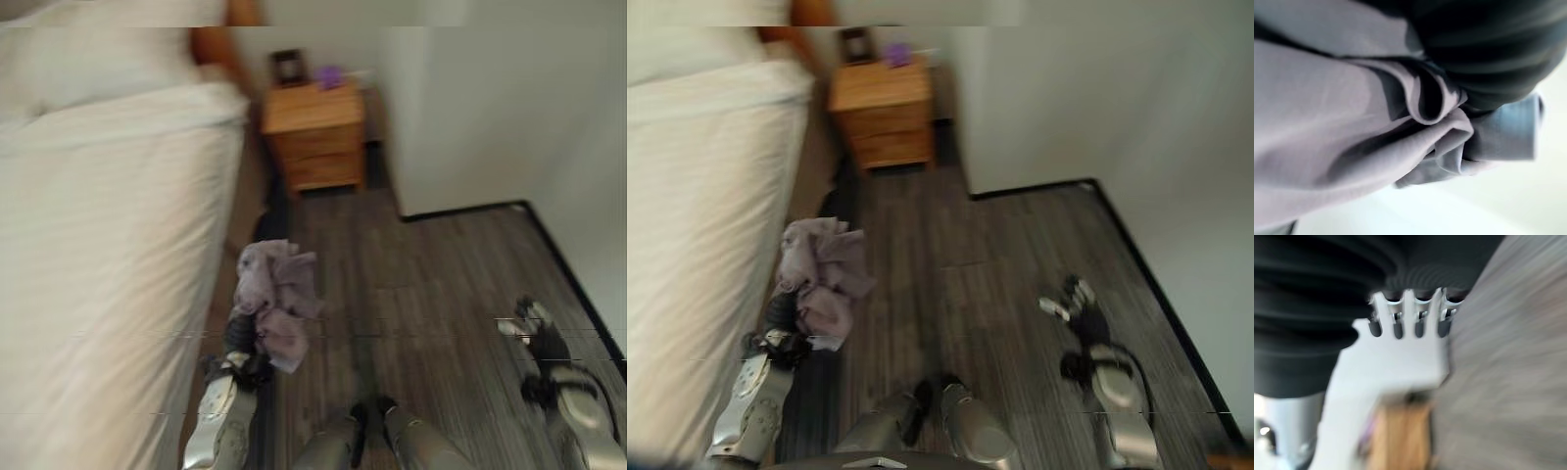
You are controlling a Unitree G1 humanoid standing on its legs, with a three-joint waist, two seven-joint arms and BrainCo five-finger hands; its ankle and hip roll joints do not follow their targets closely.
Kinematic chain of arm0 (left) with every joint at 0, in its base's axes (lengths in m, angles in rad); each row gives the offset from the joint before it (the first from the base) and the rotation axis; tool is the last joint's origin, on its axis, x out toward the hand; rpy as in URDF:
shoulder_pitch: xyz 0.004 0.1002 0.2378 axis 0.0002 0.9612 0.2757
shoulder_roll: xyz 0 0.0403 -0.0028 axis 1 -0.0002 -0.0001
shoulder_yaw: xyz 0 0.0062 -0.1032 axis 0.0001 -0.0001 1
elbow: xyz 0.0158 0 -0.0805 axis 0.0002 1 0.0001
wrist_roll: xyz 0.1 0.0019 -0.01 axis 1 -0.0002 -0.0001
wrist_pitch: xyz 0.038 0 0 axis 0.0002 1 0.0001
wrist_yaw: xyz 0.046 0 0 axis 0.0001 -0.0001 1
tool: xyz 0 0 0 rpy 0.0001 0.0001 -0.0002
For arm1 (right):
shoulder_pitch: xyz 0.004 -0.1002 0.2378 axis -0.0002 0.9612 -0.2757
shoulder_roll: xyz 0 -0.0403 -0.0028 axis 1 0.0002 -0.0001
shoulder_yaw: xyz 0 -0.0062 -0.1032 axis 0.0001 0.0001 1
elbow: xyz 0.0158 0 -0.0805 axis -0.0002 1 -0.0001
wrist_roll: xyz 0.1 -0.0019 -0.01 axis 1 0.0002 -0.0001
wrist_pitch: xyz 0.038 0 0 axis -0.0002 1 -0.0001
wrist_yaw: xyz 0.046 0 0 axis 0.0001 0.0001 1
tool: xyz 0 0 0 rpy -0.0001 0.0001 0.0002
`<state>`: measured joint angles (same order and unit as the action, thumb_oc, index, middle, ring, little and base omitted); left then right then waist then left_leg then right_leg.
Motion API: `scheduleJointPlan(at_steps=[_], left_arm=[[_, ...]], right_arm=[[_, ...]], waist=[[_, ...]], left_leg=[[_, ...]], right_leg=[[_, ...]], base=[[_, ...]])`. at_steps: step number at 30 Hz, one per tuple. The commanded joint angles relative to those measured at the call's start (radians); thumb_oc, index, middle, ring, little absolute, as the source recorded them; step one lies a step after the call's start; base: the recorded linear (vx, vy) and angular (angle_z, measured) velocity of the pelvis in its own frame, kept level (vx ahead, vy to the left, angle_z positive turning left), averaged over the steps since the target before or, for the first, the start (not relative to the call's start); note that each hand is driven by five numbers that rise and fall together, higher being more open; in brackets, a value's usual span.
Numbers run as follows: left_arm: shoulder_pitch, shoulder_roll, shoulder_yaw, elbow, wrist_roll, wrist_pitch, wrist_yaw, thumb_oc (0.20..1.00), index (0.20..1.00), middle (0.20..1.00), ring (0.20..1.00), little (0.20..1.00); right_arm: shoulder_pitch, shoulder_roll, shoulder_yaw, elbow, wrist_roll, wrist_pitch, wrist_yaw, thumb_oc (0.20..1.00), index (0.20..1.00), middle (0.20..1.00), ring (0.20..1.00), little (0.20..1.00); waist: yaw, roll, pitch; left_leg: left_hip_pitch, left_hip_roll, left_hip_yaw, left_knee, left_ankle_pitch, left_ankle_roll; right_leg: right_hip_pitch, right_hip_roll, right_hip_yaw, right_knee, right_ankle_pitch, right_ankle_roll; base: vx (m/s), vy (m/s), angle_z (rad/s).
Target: Pick up bed clothes into laundry basket.
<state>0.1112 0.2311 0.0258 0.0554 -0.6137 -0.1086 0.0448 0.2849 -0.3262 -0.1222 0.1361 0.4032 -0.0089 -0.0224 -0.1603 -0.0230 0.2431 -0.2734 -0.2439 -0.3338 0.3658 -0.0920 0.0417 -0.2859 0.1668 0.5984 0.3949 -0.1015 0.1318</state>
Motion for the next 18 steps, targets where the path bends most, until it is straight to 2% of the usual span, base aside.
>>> scheduleJointPlan(at_steps=[1,2,3,4,5,7,8,9,10,12,13,14,15,16,17,18], left_arm=[[0.086,0.144,0.091,-0.112,0.084,-0.071,-0.006,0.200,0.200,0.200,0.200,0.200],[0.086,0.144,0.091,-0.112,0.084,-0.071,-0.006,0.200,0.200,0.200,0.200,0.200],[0.094,0.148,0.115,-0.112,0.089,-0.068,-0.004,0.200,0.200,0.200,0.200,0.200],[0.102,0.156,0.132,-0.113,0.091,-0.064,-0.003,0.200,0.200,0.200,0.200,0.200],[0.105,0.149,0.143,-0.109,0.085,-0.061,-0.003,0.200,0.200,0.200,0.200,0.200],[0.109,0.143,0.165,-0.110,0.077,-0.054,0.006,0.200,0.200,0.200,0.200,0.200],[0.105,0.138,0.182,-0.114,0.081,-0.049,0.018,0.200,0.200,0.200,0.200,0.200],[0.108,0.130,0.194,-0.114,0.082,-0.046,0.022,0.200,0.200,0.200,0.200,0.200],[0.113,0.124,0.201,-0.115,0.081,-0.046,0.025,0.200,0.200,0.200,0.200,0.200],[0.124,0.112,0.219,-0.123,0.077,-0.047,0.030,0.200,0.200,0.200,0.200,0.200],[0.128,0.110,0.226,-0.126,0.079,-0.046,0.031,0.200,0.200,0.200,0.200,0.200],[0.129,0.111,0.226,-0.126,0.079,-0.046,0.031,0.200,0.200,0.200,0.200,0.200],[0.136,0.115,0.235,-0.132,0.086,-0.046,0.028,0.200,0.200,0.200,0.200,0.200],[0.136,0.116,0.236,-0.133,0.086,-0.046,0.028,0.200,0.200,0.200,0.200,0.200],[0.142,0.118,0.244,-0.140,0.092,-0.045,0.026,0.200,0.200,0.200,0.200,0.200],[0.143,0.122,0.249,-0.145,0.098,-0.042,0.026,0.200,0.200,0.200,0.200,0.200]], right_arm=[[-0.116,0.061,0.022,-0.029,0.121,-0.072,-0.013,1.000,1.000,1.000,1.000,1.000],[-0.116,0.061,0.022,-0.029,0.121,-0.072,-0.013,1.000,1.000,1.000,1.000,1.000],[-0.105,0.063,0.027,-0.036,0.114,-0.059,-0.003,1.000,1.000,1.000,1.000,1.000],[-0.101,0.064,0.036,-0.040,0.105,-0.055,-0.005,1.000,1.000,1.000,1.000,1.000],[-0.095,0.065,0.031,-0.029,0.097,-0.048,0.002,1.000,1.000,1.000,1.000,1.000],[-0.085,0.066,0.016,-0.028,0.076,-0.038,0.004,1.000,1.000,1.000,1.000,1.000],[-0.093,0.073,0.006,-0.022,0.076,-0.042,-0.004,1.000,1.000,1.000,1.000,1.000],[-0.101,0.079,0.002,-0.022,0.077,-0.046,-0.007,1.000,1.000,1.000,1.000,1.000],[-0.111,0.082,0.005,-0.020,0.072,-0.048,-0.010,1.000,1.000,1.000,1.000,1.000],[-0.147,0.085,0.018,-0.028,0.057,-0.056,-0.016,1.000,1.000,1.000,1.000,1.000],[-0.161,0.083,0.027,-0.034,0.047,-0.057,-0.016,1.000,1.000,1.000,1.000,1.000],[-0.161,0.084,0.027,-0.034,0.047,-0.057,-0.016,1.000,1.000,1.000,1.000,1.000],[-0.188,0.081,0.048,-0.041,0.036,-0.059,-0.015,1.000,1.000,1.000,1.000,1.000],[-0.187,0.082,0.048,-0.041,0.035,-0.059,-0.015,1.000,1.000,1.000,1.000,1.000],[-0.200,0.075,0.067,-0.048,0.018,-0.050,-0.005,1.000,1.000,1.000,1.000,1.000],[-0.206,0.074,0.078,-0.050,0.011,-0.043,-0.005,1.000,1.000,1.000,1.000,1.000]], waist=[[0.104,-0.020,0.027],[0.104,-0.020,0.027],[0.098,-0.004,0.030],[0.117,0.014,0.032],[0.115,0.022,0.028],[0.133,0.032,0.016],[0.155,0.041,0.004],[0.173,0.044,-0.012],[0.191,0.041,-0.028],[0.246,0.037,-0.054],[0.262,0.031,-0.064],[0.265,0.030,-0.064],[0.296,0.020,-0.077],[0.301,0.019,-0.077],[0.312,0.006,-0.085],[0.324,-0.002,-0.086]], left_leg=[[0.225,0.122,0.054,-0.250,-0.023,0.011],[0.225,0.122,0.054,-0.250,-0.023,0.011],[0.223,0.140,0.079,-0.255,-0.015,0.011],[0.221,0.179,0.137,-0.271,0.002,0.007],[0.224,0.197,0.171,-0.286,0.011,0.009],[0.223,0.224,0.226,-0.311,0.026,0.012],[0.213,0.240,0.269,-0.319,0.032,0.012],[0.209,0.246,0.311,-0.325,0.032,0.007],[0.207,0.254,0.354,-0.329,0.032,0.000],[0.196,0.280,0.464,-0.318,0.026,-0.007],[0.193,0.283,0.513,-0.323,0.027,-0.005],[0.195,0.282,0.517,-0.324,0.026,-0.004],[0.201,0.291,0.597,-0.327,0.008,-0.007],[0.203,0.291,0.602,-0.328,0.007,-0.006],[0.196,0.304,0.685,-0.317,0.009,-0.007],[0.197,0.313,0.732,-0.312,0.006,-0.007]], right_leg=[[0.023,-0.129,-0.165,-0.310,0.188,0.066],[0.023,-0.129,-0.165,-0.310,0.188,0.066],[0.026,-0.170,-0.277,-0.279,0.158,0.023],[0.055,-0.227,-0.425,-0.224,0.114,0.001],[0.086,-0.237,-0.454,-0.203,0.097,-0.016],[0.137,-0.270,-0.511,-0.154,0.063,-0.021],[0.180,-0.318,-0.598,-0.137,0.039,-0.026],[0.225,-0.363,-0.673,-0.166,0.040,-0.028],[0.266,-0.403,-0.726,-0.202,0.059,-0.020],[0.332,-0.503,-0.904,-0.204,0.105,0.001],[0.350,-0.526,-0.948,-0.201,0.131,0.016],[0.350,-0.527,-0.944,-0.202,0.132,0.018],[0.378,-0.558,-1.034,-0.176,0.147,0.052],[0.376,-0.559,-1.029,-0.177,0.149,0.054],[0.397,-0.575,-1.108,-0.189,0.180,0.074],[0.405,-0.569,-1.133,-0.210,0.186,0.084]], base=[[-0.27,0.180,-1.56],[-0.19,0.143,-1.68],[-0.16,0.103,-1.99],[-0.22,0.146,-1.18],[-0.22,0.130,-0.76],[-0.20,0.117,-0.93],[-0.19,0.083,-1.15],[-0.13,0.047,-1.01],[-0.12,0.017,-1.16],[-0.17,0.015,-1.63],[-0.13,0.024,-2.05],[-0.13,0.002,-2.39],[-0.06,-0.008,-1.74],[-0.18,-0.082,-1.31],[-0.16,-0.095,-1.40],[-0.22,-0.191,-1.75]])
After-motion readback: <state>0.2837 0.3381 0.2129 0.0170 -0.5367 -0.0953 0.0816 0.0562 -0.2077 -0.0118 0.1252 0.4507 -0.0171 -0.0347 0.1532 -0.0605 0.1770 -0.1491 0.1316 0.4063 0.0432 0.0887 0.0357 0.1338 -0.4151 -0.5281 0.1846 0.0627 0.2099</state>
